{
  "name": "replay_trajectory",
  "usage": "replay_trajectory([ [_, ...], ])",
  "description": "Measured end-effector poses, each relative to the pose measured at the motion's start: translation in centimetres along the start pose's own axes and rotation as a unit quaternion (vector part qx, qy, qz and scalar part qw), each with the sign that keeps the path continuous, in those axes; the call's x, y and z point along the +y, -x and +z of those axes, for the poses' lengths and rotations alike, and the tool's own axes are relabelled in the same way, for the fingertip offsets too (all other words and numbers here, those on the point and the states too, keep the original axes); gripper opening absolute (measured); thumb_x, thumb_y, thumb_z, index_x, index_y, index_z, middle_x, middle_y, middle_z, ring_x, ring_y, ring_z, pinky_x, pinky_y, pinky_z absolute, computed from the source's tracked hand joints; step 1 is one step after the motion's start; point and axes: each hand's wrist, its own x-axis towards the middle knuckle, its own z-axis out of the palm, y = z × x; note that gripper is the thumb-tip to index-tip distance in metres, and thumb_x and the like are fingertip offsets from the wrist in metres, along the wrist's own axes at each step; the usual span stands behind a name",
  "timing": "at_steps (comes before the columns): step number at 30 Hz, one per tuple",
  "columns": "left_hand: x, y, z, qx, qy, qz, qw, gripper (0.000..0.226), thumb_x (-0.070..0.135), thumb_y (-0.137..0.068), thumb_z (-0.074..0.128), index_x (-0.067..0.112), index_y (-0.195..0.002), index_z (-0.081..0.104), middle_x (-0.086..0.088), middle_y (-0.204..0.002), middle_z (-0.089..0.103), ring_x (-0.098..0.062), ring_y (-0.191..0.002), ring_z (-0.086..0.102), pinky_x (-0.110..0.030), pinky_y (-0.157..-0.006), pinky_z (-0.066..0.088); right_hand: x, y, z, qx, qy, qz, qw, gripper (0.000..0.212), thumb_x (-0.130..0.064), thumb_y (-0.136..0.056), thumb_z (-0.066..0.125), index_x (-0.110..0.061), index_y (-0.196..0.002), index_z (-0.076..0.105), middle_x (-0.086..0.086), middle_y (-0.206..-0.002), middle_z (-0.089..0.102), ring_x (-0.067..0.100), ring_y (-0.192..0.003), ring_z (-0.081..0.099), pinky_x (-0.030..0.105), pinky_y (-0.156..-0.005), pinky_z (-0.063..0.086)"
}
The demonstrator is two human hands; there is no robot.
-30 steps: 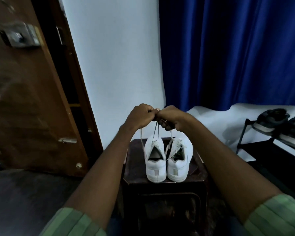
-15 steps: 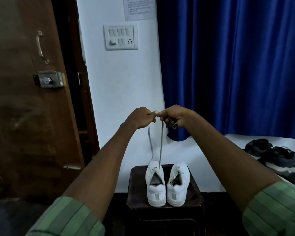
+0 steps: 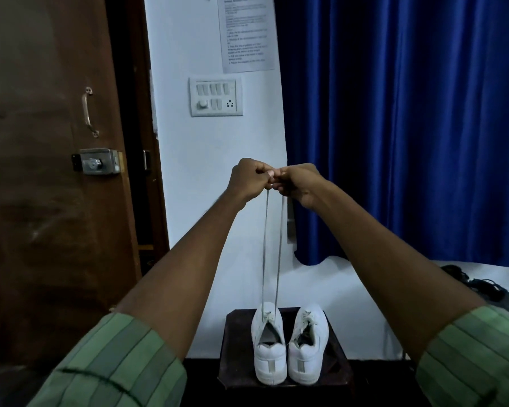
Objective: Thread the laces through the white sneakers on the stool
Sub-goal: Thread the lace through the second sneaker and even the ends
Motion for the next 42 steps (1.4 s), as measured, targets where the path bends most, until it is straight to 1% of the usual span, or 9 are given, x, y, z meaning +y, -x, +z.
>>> replay_trajectory([
  [3, 0.1, -0.5, -0.4, 0.018, -0.035, 0.027, 0.999, 0.017, 0.004, -0.093, 0.071, 0.013, -0.099, 0.084, -0.002, -0.095, 0.081, -0.009, -0.083, 0.075, -0.020, -0.082, 0.058, -0.7, 0.0, 0.0, -0.026, -0.015, -0.017, 0.999, 0.029, 0.011, -0.094, 0.047, 0.010, -0.103, 0.074, 0.018, -0.081, 0.076, 0.017, -0.066, 0.073, 0.028, -0.079, 0.061],
  [6, -0.2, -0.4, -0.7, 0.011, -0.071, 0.062, 0.995, 0.026, -0.003, -0.090, 0.067, 0.012, -0.102, 0.084, -0.001, -0.105, 0.080, -0.011, -0.101, 0.072, -0.007, -0.083, 0.049, -0.6, -0.2, -0.2, -0.060, 0.005, -0.033, 0.998, 0.034, 0.018, -0.096, 0.040, 0.011, -0.110, 0.070, 0.021, -0.094, 0.078, 0.022, -0.084, 0.079, 0.028, -0.082, 0.063],
  [11, -1.4, -0.3, -0.1, 0.057, -0.072, 0.098, 0.991, 0.023, -0.001, -0.093, 0.069, 0.015, -0.100, 0.084, -0.001, -0.095, 0.081, -0.012, -0.089, 0.076, -0.026, -0.089, 0.059, -0.1, 0.0, -0.4, -0.028, 0.068, -0.094, 0.993, 0.031, 0.015, -0.101, 0.041, 0.010, -0.105, 0.071, 0.025, -0.091, 0.077, 0.028, -0.079, 0.079, 0.030, -0.068, 0.064],
  [15, -1.5, -0.4, 0.3, 0.095, -0.066, 0.104, 0.988, 0.012, 0.016, -0.097, 0.071, 0.018, -0.097, 0.083, 0.006, -0.079, 0.079, -0.006, -0.067, 0.074, -0.030, -0.076, 0.061, 0.2, -0.1, -0.6, 0.019, 0.177, -0.153, 0.972, 0.021, -0.008, -0.105, 0.056, -0.006, -0.100, 0.077, 0.011, -0.081, 0.079, 0.030, -0.064, 0.075, 0.037, -0.057, 0.060],
  [20, -1.4, -1.1, -0.3, 0.117, -0.090, 0.128, 0.981, 0.011, 0.027, -0.097, 0.073, 0.027, -0.096, 0.084, 0.008, -0.090, 0.075, -0.007, -0.079, 0.066, -0.030, -0.077, 0.055, 0.5, -1.9, -0.9, 0.119, 0.289, -0.214, 0.925, 0.008, -0.030, -0.093, 0.078, -0.026, -0.096, 0.084, -0.011, -0.088, 0.079, 0.007, -0.081, 0.073, 0.038, -0.075, 0.065],
  [26, -0.7, -1.4, -0.1, 0.125, 0.059, 0.052, 0.989, 0.003, 0.019, -0.087, 0.083, 0.019, -0.086, 0.079, 0.001, -0.068, 0.076, -0.017, -0.062, 0.075, -0.041, -0.072, 0.065, 0.3, -1.1, -0.5, 0.044, 0.095, -0.188, 0.977, 0.020, -0.002, -0.093, 0.075, 0.007, -0.111, 0.074, 0.025, -0.083, 0.075, 0.027, -0.066, 0.072, 0.035, -0.065, 0.063],
  [32, -0.6, -1.6, 0.3, 0.122, 0.039, 0.062, 0.990, 0.013, 0.019, -0.095, 0.073, 0.020, -0.089, 0.084, 0.009, -0.080, 0.079, -0.008, -0.062, 0.071, -0.035, -0.075, 0.063, 0.4, -1.1, 0.0, 0.051, -0.003, -0.143, 0.988, 0.029, -0.007, -0.083, 0.086, 0.014, -0.096, 0.069, 0.023, -0.081, 0.076, 0.036, -0.074, 0.078, 0.041, -0.075, 0.066],
  [37, -0.7, -1.3, 0.0, 0.095, 0.137, -0.013, 0.986, 0.006, 0.014, -0.087, 0.083, 0.013, -0.092, 0.085, 0.002, -0.084, 0.081, -0.013, -0.074, 0.077, -0.027, -0.069, 0.059, 0.8, -1.6, 0.1, 0.059, 0.000, -0.142, 0.988, 0.008, 0.007, -0.091, 0.073, 0.008, -0.099, 0.072, 0.021, -0.085, 0.078, 0.032, -0.080, 0.079, 0.039, -0.080, 0.066],
  [42, -1.2, -1.1, 0.0, 0.080, 0.135, -0.020, 0.987, 0.007, 0.021, -0.085, 0.085, 0.020, -0.092, 0.085, 0.004, -0.082, 0.080, -0.013, -0.074, 0.074, -0.025, -0.069, 0.059, 0.9, -1.2, -0.1, 0.042, 0.042, -0.147, 0.987, 0.007, 0.006, -0.092, 0.069, 0.006, -0.098, 0.069, 0.020, -0.082, 0.077, 0.030, -0.071, 0.076, 0.035, -0.064, 0.061],
])
